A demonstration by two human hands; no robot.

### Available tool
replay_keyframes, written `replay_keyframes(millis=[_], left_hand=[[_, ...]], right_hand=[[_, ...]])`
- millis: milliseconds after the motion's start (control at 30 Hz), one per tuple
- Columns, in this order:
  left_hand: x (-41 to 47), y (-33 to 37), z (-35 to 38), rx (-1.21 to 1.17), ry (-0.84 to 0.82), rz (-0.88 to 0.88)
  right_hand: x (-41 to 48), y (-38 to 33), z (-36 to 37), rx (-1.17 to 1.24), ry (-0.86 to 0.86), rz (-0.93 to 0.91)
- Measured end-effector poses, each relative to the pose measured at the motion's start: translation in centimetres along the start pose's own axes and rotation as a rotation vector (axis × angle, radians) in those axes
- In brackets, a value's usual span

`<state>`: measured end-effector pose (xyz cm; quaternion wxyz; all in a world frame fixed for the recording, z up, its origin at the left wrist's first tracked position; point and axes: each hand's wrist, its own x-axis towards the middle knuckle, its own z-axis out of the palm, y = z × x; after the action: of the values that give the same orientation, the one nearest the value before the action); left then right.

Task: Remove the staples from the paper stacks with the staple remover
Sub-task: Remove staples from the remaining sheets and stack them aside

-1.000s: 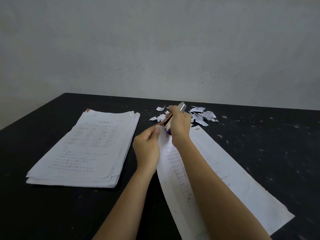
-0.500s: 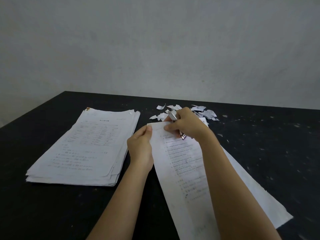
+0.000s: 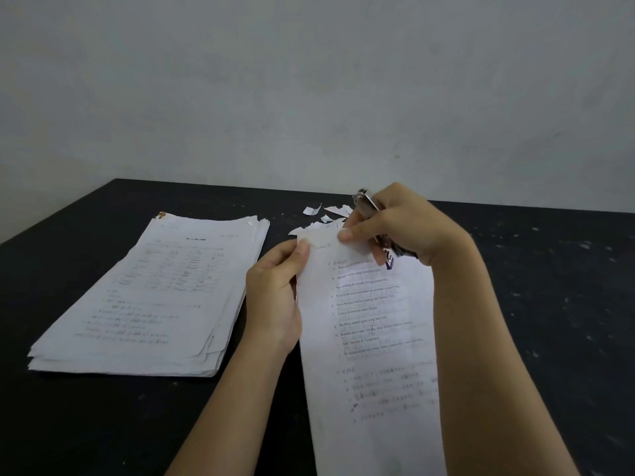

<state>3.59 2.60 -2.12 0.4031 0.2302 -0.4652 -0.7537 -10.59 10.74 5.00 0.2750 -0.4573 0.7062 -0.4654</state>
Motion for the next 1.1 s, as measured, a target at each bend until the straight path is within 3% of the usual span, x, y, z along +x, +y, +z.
replay_keyframes(millis=[600,733,800,867,933,1100], left_hand=[[-0.6,0.1,0.4,-0.007,0.033,0.035],[0.1,0.9,-0.1,0.389,0.314,0.153],[0.2,1.9,-0.8,0.348,0.302,-0.042],[-0.4,2.6,-1.3,0.208,0.094,-0.333],[-1.1,2.4,-1.1,0.117,-0.053,-0.516],[-1.9,2.2,-0.6,-0.063,-0.105,-0.58]], right_hand=[[-0.5,-0.6,-0.1,-0.057,0.022,-0.084],[-0.6,-0.8,0.2,-0.164,0.197,-0.102],[-1.0,-1.0,0.6,-0.22,0.262,-0.144],[-1.6,-1.0,1.5,-0.253,0.311,-0.21],[-2.7,-0.6,2.5,-0.298,0.351,-0.277],[-6.3,2.6,5.2,-0.407,0.536,-0.404]])
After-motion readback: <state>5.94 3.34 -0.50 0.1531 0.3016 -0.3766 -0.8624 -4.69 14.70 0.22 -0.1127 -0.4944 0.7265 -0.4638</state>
